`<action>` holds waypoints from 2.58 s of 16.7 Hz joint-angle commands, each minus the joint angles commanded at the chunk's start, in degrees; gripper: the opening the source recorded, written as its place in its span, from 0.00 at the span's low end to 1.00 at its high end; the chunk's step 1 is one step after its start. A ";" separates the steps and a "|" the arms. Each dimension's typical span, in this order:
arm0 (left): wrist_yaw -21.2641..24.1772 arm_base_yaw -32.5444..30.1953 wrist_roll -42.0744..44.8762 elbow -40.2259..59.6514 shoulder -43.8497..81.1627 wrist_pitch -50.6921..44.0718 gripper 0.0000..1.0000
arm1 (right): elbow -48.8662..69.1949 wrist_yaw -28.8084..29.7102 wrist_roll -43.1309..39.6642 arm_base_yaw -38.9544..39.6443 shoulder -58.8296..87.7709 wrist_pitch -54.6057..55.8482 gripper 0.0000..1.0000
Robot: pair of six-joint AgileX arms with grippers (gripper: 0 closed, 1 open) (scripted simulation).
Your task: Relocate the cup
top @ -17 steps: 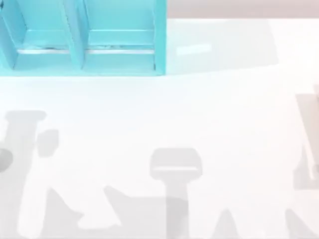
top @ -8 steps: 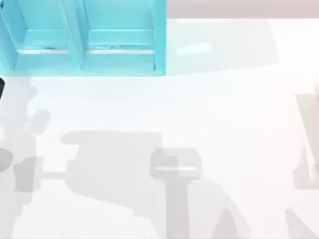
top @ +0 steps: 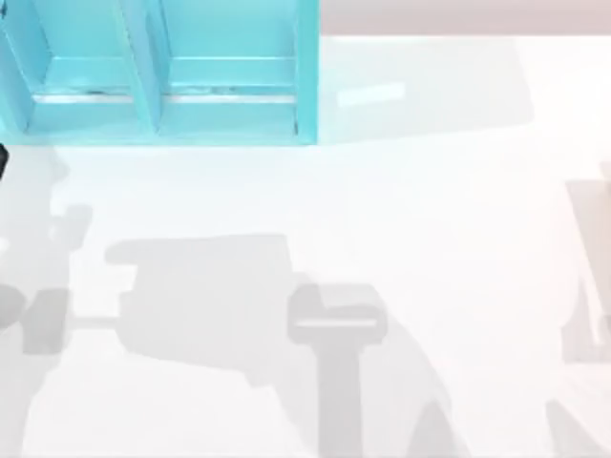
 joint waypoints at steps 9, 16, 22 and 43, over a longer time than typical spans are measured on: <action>0.02 0.06 0.13 -11.38 3.87 15.96 1.00 | 0.00 0.00 0.00 0.00 0.00 0.00 1.00; 0.03 0.20 0.29 -16.07 5.82 21.90 1.00 | 0.00 0.00 0.00 0.00 0.00 0.00 1.00; 0.03 0.20 0.29 -16.07 5.82 21.90 0.62 | 0.00 0.00 0.00 0.00 0.00 0.00 1.00; 0.49 3.81 3.98 -11.84 7.75 18.27 0.00 | 0.00 0.00 0.00 0.00 0.00 0.00 1.00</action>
